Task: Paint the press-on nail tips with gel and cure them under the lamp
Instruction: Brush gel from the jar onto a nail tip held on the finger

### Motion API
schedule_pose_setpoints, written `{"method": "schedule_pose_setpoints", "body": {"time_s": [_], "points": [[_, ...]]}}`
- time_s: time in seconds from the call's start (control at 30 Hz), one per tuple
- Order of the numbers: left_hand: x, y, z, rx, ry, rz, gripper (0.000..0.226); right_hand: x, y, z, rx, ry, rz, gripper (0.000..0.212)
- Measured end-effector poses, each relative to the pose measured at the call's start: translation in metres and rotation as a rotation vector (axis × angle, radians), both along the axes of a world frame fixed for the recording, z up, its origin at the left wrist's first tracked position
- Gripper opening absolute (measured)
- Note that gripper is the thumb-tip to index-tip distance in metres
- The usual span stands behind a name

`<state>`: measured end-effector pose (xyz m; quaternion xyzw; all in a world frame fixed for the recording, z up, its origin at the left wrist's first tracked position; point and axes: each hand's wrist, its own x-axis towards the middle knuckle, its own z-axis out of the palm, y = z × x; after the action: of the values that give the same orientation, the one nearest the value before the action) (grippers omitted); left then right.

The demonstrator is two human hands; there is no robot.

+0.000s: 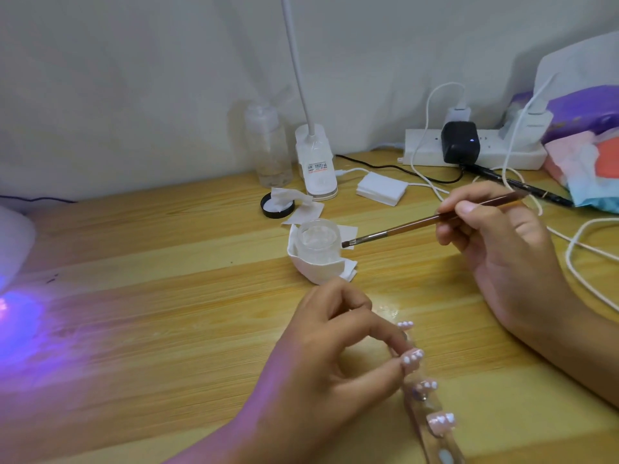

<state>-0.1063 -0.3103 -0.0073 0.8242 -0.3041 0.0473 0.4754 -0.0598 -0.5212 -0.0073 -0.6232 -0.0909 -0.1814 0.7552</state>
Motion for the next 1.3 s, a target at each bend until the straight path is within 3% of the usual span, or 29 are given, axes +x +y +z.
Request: {"method": "schedule_pose_setpoints", "body": {"time_s": [0.1,0.33,0.6,0.77,0.93,1.03,1.2,1.3], "points": [[-0.001,-0.004,-0.002,0.010,0.052,0.000,0.009,0.000,-0.001,0.001,-0.018,0.001,0.013,0.017],[-0.001,0.001,-0.002,0.094,0.120,-0.011,0.019,-0.001,-0.001,0.003,-0.008,0.016,0.005,0.030],[-0.008,0.006,-0.003,0.295,-0.196,-0.097,0.016,-0.001,-0.002,0.002,-0.028,0.018,-0.011,0.026],[-0.007,-0.001,-0.007,0.349,-0.628,-0.071,0.026,-0.001,-0.001,0.000,-0.049,0.005,-0.016,0.025],[-0.009,-0.002,-0.006,0.344,-0.764,-0.027,0.026,-0.002,-0.001,0.001,-0.049,0.012,-0.020,0.025],[-0.012,0.000,-0.004,0.085,-0.518,-0.012,0.012,-0.002,-0.002,0.000,-0.056,0.006,-0.035,0.025],[0.005,0.014,0.005,-0.492,0.338,0.131,0.011,-0.003,-0.002,0.000,-0.043,0.006,-0.048,0.024],[0.021,0.021,0.000,-0.664,0.500,0.218,0.017,-0.005,-0.002,0.000,-0.028,0.017,-0.044,0.025]]}}
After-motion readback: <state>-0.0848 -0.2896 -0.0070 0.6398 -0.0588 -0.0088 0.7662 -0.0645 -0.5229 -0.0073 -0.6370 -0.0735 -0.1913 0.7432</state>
